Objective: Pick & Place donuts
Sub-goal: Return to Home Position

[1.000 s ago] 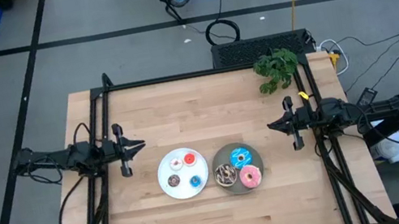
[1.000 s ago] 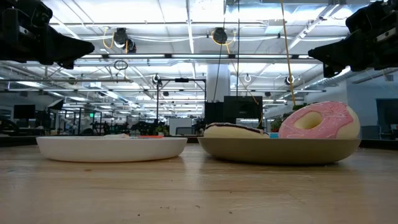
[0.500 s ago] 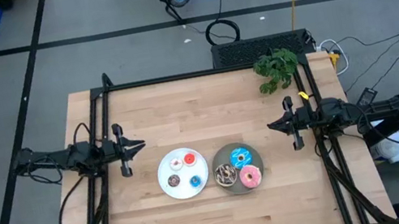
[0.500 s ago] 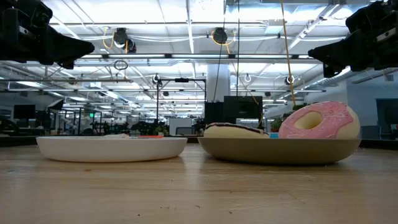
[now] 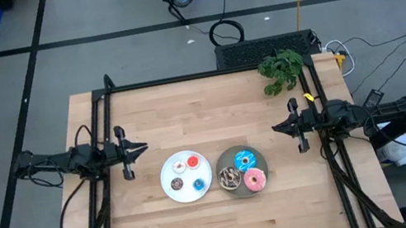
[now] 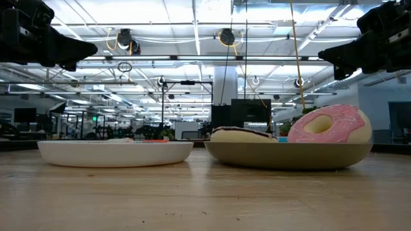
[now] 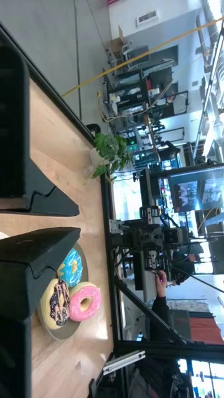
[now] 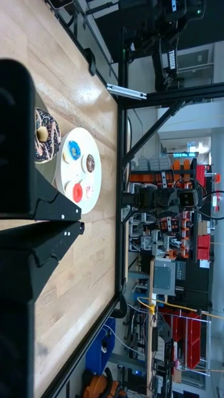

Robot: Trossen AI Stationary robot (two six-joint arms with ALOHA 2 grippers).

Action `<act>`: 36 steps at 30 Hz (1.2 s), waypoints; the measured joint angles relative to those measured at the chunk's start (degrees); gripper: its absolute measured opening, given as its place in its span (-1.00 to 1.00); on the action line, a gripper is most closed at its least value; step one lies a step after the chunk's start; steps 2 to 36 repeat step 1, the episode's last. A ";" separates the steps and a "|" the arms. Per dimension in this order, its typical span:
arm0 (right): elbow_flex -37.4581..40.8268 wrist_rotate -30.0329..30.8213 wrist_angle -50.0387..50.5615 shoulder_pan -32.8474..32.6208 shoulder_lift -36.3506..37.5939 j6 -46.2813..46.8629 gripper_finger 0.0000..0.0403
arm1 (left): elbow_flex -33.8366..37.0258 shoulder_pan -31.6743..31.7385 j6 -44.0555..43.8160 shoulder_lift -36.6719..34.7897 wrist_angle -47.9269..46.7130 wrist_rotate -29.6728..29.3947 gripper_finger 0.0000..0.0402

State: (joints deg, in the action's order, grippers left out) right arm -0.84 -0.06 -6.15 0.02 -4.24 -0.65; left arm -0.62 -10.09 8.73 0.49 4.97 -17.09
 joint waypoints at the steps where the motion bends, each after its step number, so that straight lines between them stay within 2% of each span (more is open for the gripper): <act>1: 0.00 -0.01 0.00 -0.01 0.00 -0.01 -1.00 | 0.00 -0.01 -0.01 0.00 0.00 -0.01 -0.77; 36: 0.00 -0.01 0.00 -0.01 0.00 -0.01 -1.00 | 0.00 -0.01 -0.01 0.00 0.00 -0.01 -0.77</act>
